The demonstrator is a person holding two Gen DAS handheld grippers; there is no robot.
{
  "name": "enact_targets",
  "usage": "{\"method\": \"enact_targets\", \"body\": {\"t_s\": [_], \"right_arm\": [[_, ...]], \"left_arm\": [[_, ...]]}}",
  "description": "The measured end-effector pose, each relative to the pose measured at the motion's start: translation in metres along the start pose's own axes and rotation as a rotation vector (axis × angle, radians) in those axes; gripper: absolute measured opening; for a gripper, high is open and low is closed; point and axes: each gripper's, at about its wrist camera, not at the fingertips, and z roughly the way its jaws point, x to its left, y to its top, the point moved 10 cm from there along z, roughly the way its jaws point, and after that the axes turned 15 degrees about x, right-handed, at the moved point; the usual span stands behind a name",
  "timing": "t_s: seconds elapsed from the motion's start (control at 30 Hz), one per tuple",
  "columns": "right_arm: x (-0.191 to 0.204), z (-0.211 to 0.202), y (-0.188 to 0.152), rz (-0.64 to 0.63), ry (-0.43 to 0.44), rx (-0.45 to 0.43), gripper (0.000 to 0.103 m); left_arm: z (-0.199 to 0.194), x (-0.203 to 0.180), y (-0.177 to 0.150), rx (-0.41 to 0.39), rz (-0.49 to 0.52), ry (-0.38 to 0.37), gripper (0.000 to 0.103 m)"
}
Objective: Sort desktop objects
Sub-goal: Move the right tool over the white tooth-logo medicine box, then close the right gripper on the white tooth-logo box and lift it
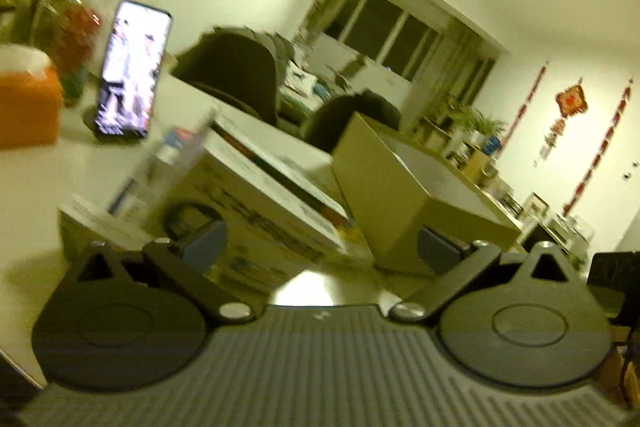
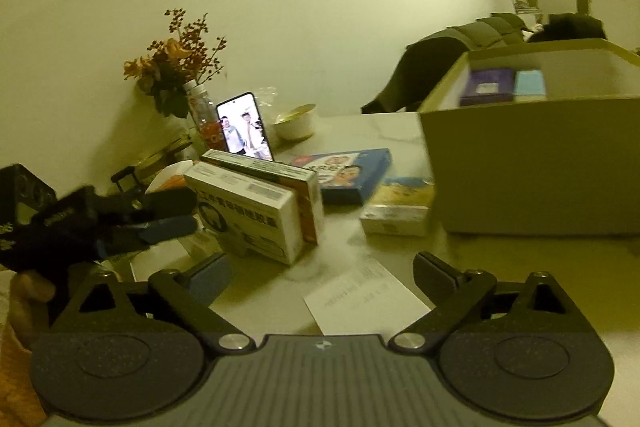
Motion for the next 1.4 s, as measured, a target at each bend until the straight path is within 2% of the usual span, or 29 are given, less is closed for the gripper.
{"method": "enact_targets", "body": {"t_s": [0.2, 0.37, 0.43, 0.53, 0.6, 0.7, 0.77, 0.97, 1.13, 1.4], "right_arm": [[0.021, 0.025, 0.021, -0.083, 0.039, 0.038, 0.087], [0.036, 0.052, 0.039, -0.16, 0.062, 0.099, 0.082], [0.042, 0.062, 0.045, -0.184, 0.069, 0.114, 0.082], [0.048, 0.076, 0.052, -0.211, 0.075, 0.135, 0.082], [0.051, 0.083, 0.055, -0.222, 0.076, 0.146, 0.082], [0.053, 0.091, 0.059, -0.232, 0.075, 0.159, 0.082], [0.054, 0.095, 0.062, -0.238, 0.076, 0.164, 0.082], [0.06, 0.108, 0.065, -0.293, 0.075, 0.203, 0.078], [0.064, 0.12, 0.067, -0.362, 0.013, 0.243, 0.072], [0.073, 0.119, 0.064, -0.453, -0.025, 0.332, 0.054]], "left_arm": [[-0.007, 0.019, 0.019, -0.055, -0.027, 0.047, 0.103], [-0.003, 0.033, 0.033, -0.075, -0.061, 0.044, 0.103], [-0.001, 0.039, 0.036, -0.067, -0.082, 0.038, 0.1], [0.007, 0.045, 0.039, -0.048, -0.119, 0.021, 0.091], [0.011, 0.05, 0.039, -0.029, -0.145, 0.019, 0.078], [0.017, 0.059, 0.037, 0.006, -0.178, 0.04, 0.062], [0.022, 0.067, 0.034, 0.039, -0.19, 0.067, 0.058], [0.021, 0.073, 0.033, 0.052, -0.214, 0.023, 0.058], [0.018, 0.074, 0.033, 0.051, -0.202, 0.033, 0.059], [0.013, 0.08, 0.034, 0.033, -0.222, 0.049, 0.061]]}}
